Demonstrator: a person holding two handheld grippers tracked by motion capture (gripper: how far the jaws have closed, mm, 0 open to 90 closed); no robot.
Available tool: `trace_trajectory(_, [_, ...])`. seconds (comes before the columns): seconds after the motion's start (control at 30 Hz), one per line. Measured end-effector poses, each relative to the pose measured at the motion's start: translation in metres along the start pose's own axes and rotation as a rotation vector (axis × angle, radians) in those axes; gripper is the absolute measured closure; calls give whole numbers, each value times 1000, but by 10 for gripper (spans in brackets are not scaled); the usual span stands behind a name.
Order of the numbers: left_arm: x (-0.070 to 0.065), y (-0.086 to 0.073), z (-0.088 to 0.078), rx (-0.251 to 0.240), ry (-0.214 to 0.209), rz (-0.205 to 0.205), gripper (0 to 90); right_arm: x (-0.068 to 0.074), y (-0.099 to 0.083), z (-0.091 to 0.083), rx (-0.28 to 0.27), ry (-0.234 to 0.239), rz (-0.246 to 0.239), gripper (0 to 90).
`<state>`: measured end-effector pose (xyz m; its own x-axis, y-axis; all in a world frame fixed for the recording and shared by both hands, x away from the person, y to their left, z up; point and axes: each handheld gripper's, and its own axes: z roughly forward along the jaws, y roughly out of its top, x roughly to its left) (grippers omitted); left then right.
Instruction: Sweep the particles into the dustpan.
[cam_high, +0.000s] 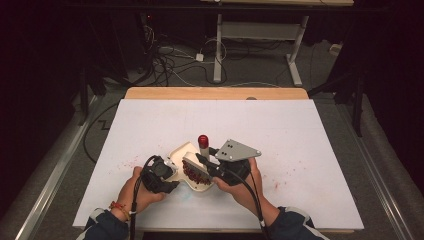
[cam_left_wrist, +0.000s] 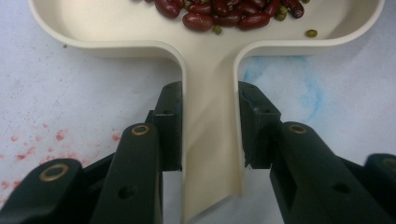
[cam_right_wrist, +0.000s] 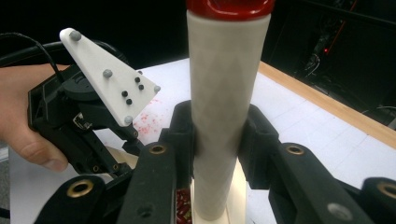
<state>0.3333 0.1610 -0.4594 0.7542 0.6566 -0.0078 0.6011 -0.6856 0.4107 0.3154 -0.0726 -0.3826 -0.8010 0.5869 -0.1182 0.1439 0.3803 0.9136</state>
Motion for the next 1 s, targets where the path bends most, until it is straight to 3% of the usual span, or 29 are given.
trace_trajectory(1.0, [0,0,3,4,1,-3,638,-29,11,-34,-46,-33,20,700])
